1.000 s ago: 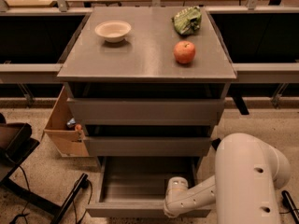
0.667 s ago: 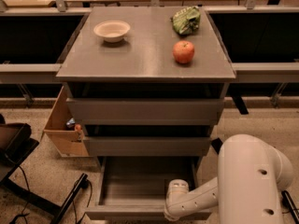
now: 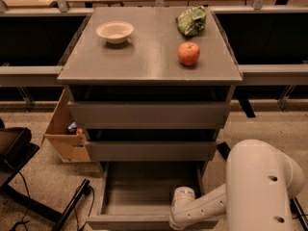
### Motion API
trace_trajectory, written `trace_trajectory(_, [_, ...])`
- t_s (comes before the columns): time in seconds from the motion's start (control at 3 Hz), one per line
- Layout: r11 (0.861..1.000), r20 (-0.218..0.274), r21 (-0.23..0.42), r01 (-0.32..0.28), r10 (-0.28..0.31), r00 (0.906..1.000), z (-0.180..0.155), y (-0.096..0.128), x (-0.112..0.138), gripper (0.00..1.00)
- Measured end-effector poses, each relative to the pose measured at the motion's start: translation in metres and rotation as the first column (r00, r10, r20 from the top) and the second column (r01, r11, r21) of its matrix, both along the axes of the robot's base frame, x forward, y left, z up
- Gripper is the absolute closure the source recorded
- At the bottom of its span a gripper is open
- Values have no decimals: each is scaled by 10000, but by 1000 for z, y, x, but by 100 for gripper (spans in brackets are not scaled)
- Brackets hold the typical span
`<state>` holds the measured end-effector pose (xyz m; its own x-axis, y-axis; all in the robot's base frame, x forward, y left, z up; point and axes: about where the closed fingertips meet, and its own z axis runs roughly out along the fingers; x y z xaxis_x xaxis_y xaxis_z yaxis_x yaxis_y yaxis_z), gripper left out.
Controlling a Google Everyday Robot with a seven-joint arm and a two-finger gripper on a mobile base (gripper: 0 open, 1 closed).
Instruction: Open bottom drawer
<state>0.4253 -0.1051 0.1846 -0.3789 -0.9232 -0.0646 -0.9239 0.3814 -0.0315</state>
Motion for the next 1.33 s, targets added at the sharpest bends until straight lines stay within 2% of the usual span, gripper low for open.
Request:
trace_trajectory(0.67, [10000, -1, 0, 0, 0, 10000, 0, 0, 0, 35])
trace_trajectory(1.0, [10000, -1, 0, 0, 0, 10000, 0, 0, 0, 4])
trace_trajectory(1.33, [10000, -3, 1, -1, 1, 10000, 0, 0, 0, 0])
